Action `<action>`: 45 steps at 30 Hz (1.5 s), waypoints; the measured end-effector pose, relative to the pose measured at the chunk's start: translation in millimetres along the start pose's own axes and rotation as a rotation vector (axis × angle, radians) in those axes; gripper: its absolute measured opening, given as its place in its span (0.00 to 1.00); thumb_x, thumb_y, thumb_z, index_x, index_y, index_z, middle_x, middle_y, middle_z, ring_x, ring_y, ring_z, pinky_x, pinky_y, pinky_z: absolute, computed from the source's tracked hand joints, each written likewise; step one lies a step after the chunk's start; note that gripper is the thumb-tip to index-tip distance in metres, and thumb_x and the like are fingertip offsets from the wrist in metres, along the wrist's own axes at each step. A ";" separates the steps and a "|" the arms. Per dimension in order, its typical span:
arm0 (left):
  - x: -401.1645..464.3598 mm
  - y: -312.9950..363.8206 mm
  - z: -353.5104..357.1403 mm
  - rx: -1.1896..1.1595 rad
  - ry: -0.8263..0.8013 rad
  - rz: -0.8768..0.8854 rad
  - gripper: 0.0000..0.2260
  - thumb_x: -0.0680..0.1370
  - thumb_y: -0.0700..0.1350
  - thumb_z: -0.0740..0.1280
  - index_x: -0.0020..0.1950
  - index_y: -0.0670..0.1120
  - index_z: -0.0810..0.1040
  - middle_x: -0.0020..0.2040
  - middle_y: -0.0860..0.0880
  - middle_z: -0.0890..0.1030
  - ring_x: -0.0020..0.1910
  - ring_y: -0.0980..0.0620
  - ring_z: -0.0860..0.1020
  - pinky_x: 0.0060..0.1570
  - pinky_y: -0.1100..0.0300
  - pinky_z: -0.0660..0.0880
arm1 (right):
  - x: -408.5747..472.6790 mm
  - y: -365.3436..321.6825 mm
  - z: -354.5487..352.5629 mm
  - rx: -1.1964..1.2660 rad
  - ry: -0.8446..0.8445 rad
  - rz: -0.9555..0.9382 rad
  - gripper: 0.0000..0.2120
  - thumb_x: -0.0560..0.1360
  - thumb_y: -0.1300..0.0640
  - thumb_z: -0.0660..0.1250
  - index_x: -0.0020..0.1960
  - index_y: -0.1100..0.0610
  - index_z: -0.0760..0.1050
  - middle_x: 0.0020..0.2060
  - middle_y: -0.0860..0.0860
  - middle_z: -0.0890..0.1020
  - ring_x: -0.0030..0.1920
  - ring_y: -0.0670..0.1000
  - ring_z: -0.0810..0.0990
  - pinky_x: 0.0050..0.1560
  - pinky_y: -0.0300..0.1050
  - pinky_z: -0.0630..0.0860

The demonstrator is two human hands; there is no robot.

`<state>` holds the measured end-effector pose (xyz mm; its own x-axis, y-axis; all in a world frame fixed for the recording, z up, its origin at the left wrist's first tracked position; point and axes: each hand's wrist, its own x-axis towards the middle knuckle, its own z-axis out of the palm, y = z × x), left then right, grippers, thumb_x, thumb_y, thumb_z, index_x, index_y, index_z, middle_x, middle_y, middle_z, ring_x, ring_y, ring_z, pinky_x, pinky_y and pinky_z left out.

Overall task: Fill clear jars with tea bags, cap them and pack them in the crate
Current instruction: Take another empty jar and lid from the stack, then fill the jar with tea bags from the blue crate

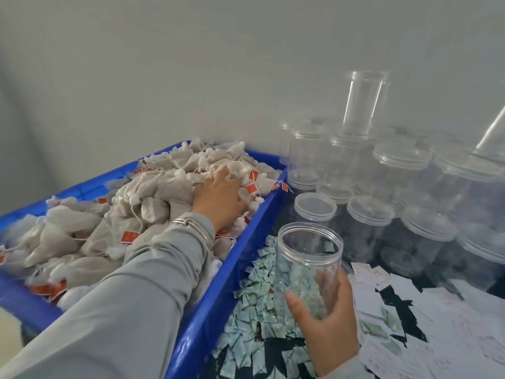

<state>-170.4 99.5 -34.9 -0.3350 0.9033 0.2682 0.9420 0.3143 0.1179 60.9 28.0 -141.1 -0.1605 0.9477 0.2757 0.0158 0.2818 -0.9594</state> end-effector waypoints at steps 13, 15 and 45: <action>-7.4 4.6 -28.7 -0.694 0.258 -0.137 0.10 0.79 0.47 0.61 0.37 0.51 0.71 0.36 0.53 0.75 0.33 0.55 0.72 0.31 0.63 0.65 | 5.6 7.1 -6.5 -0.015 0.040 0.043 0.47 0.53 0.37 0.74 0.68 0.41 0.59 0.62 0.40 0.72 0.58 0.26 0.68 0.45 0.19 0.68; -11.2 11.2 -42.5 -1.145 0.175 -0.218 0.09 0.79 0.43 0.61 0.38 0.49 0.72 0.33 0.50 0.75 0.30 0.52 0.74 0.30 0.61 0.71 | 5.8 7.5 -6.3 -0.012 0.023 0.038 0.49 0.52 0.36 0.74 0.70 0.43 0.61 0.62 0.40 0.72 0.58 0.27 0.68 0.45 0.19 0.68; -8.2 -13.1 -10.7 -0.037 0.020 -0.007 0.17 0.74 0.35 0.57 0.61 0.46 0.75 0.54 0.44 0.79 0.54 0.43 0.75 0.53 0.50 0.73 | 0.9 -1.8 -3.4 -0.079 0.026 0.018 0.53 0.52 0.36 0.74 0.73 0.46 0.58 0.66 0.39 0.66 0.66 0.40 0.65 0.65 0.40 0.62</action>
<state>-180.2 84.8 -28.4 -0.3422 0.8951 0.2859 0.9383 0.3092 0.1549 64.1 28.8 -138.9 -0.1339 0.9561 0.2607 0.0966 0.2744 -0.9567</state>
